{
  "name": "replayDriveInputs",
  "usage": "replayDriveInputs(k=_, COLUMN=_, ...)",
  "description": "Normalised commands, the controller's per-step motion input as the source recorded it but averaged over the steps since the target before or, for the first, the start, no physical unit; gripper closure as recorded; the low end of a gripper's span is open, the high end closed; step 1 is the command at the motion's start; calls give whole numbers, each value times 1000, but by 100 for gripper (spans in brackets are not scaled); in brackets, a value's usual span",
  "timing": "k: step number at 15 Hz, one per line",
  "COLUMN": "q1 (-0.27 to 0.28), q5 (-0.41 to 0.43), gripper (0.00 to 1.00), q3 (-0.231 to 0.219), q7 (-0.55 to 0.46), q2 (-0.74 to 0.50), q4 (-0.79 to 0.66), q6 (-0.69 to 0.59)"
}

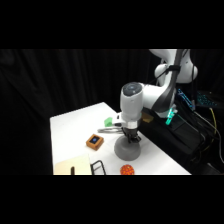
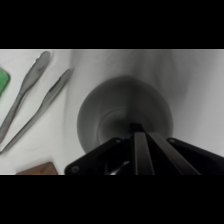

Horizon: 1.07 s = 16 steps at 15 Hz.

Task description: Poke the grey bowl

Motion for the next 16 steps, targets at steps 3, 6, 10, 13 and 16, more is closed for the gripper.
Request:
replayDriveInputs(k=3, q1=69, q5=-159, gripper=99, q3=-74, q7=38, q2=-147, q4=23, q6=-113)
replayDriveInputs(k=6, q1=75, q5=-157, gripper=99, q3=-57, q7=43, q2=-159, q4=25, q6=-147)
replayDriveInputs(k=10, q1=80, q5=-181, gripper=99, q3=-51, q7=71, q2=-197, q4=10, q6=-169)
replayDriveInputs(k=13, q1=63, q5=-174, gripper=99, q3=-42, q7=96, q2=-226, q4=-10, q6=-168)
replayDriveInputs(k=16, q1=43, q5=-171, gripper=99, q3=-34, q7=124, q2=-234, q4=-24, q6=-146)
